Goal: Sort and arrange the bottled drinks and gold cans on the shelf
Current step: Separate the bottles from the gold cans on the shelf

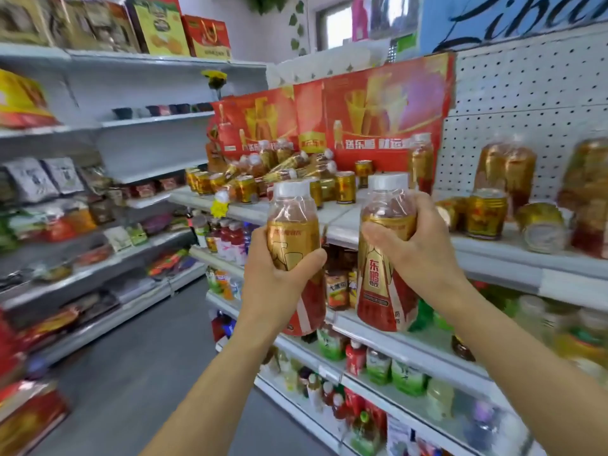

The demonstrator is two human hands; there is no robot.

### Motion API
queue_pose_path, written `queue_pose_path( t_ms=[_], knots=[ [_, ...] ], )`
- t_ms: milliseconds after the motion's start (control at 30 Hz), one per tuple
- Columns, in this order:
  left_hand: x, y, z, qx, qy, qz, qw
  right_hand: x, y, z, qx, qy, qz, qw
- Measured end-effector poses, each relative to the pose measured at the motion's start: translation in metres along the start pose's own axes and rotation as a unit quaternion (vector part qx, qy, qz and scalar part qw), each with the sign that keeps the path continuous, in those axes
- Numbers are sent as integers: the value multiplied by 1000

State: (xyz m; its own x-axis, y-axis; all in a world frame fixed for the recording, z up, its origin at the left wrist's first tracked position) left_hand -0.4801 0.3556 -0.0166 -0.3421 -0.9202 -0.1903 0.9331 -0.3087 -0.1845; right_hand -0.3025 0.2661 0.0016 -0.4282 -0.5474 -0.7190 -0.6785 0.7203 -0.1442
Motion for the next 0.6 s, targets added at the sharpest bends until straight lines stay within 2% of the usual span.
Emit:
queue_pose_path(
  t_ms=[600],
  knots=[
    [-285, -178, -100, -47, -16, 75, 996, -157, 305, 101, -26, -38, -78, 996]
  ],
)
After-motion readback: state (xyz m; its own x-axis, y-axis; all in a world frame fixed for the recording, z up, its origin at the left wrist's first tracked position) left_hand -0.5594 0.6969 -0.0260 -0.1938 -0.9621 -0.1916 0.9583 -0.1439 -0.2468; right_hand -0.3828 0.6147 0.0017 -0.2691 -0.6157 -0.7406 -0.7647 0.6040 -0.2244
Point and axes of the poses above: each hand's wrist, its own x-axis away from the middle knuckle, its own y-axis out of the palm, z = x × y, the point moved 2 cm from there along -x, towards the middle knuckle, and after that the axes turned 13 degrees about -y, right-handed, at the moved point
